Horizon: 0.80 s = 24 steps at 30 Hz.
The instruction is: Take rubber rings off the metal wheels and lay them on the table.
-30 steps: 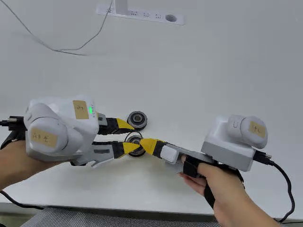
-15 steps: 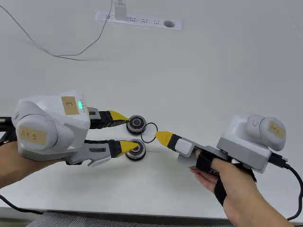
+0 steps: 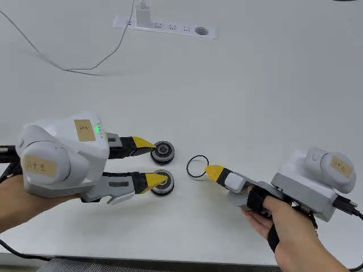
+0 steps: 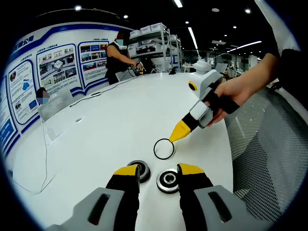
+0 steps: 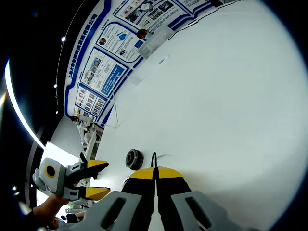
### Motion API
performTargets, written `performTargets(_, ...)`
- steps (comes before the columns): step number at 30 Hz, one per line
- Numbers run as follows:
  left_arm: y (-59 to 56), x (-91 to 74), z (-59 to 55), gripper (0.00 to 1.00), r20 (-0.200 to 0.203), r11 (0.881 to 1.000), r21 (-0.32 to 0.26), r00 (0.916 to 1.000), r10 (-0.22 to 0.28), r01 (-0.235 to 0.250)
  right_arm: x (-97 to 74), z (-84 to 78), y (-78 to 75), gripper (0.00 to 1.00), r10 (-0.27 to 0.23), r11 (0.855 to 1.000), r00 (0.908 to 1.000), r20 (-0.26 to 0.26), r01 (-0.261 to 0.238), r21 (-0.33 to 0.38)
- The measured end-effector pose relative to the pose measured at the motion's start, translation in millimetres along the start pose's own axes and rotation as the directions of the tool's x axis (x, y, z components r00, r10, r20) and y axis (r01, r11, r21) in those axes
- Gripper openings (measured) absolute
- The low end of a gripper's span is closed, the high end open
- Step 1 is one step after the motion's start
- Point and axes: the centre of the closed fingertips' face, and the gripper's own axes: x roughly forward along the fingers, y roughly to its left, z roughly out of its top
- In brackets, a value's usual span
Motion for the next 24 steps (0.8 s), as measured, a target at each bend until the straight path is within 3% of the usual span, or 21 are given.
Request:
performTargets(9,-2.4,-0.3,-1.7,0.32,-0.007,1.000,0.005,1.0000,-0.005,0.005,-3.4,-0.3,-10.4,0.02,-0.069,0.996,0.9976,-0.007,0.068,-0.053)
performTargets(14,-4.7,-0.2,-2.7,0.32,-0.010,1.000,0.007,0.9999,-0.010,0.010,-4.7,-1.9,-13.9,0.07,-0.103,0.988,0.9945,-0.017,0.100,-0.115)
performTargets(21,-6.6,0.3,-2.1,0.31,-0.014,1.000,0.013,0.9998,-0.011,0.011,-7.8,1.0,-9.3,0.10,-0.105,0.981,0.9945,0.000,0.104,-0.166)
performTargets(24,-6.6,2.0,-3.5,0.31,-0.018,1.000,0.014,0.9997,-0.014,0.014,-7.1,4.2,1.1,0.11,-0.044,0.988,0.9989,0.015,0.046,-0.150)
